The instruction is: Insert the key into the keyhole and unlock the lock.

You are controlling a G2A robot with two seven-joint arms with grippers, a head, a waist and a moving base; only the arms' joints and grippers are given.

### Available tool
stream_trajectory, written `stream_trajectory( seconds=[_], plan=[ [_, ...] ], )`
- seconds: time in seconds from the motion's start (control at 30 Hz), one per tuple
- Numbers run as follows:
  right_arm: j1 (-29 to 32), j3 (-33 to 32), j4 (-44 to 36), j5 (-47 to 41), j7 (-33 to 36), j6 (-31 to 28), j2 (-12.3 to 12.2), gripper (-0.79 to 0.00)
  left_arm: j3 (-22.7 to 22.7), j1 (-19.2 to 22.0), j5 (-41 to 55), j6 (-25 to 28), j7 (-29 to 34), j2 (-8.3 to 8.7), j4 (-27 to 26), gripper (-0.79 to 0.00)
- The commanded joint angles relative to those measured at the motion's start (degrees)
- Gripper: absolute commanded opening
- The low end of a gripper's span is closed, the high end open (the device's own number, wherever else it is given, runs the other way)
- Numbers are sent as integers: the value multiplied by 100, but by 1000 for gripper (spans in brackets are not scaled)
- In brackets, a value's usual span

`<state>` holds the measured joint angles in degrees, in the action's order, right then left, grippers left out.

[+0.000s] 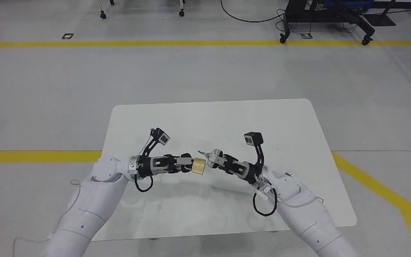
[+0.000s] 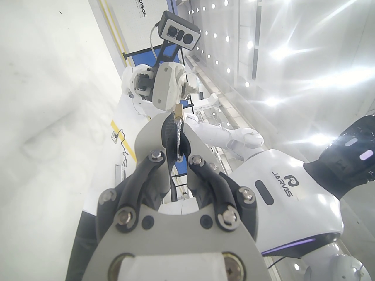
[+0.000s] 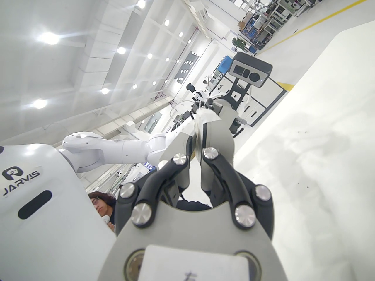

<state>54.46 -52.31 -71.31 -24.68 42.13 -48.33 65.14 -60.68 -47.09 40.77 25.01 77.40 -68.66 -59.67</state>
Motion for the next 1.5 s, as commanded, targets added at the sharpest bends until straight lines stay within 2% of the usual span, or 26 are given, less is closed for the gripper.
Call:
stream_trajectory(
  seconds=[0.0, 0.37, 0.63, 0.8, 1.2, 1.47],
  plan=[
    [31, 0, -39, 35, 106, 18, -4, -785, 1, 15, -7, -21, -27, -6, 24, -785],
    [200, -74, -233, 145, 341, 42, -15, -785, -11, 66, 10, -186, -154, -33, 91, -785],
    [230, -243, -225, -333, 397, -100, -16, -785, -1, 82, 15, -230, -65, -50, 122, -785],
    [84, -309, 1, -508, 210, -99, 32, -785, 66, 87, 67, -259, 206, -72, 175, -785],
    [-183, -2, 393, 107, -380, -155, 264, -785, 147, 161, 43, -247, 288, -124, 305, -785],
    [-129, 84, 336, 249, -265, -164, 316, -785, 112, 157, 31, -255, 248, -130, 336, -785]
  ],
)
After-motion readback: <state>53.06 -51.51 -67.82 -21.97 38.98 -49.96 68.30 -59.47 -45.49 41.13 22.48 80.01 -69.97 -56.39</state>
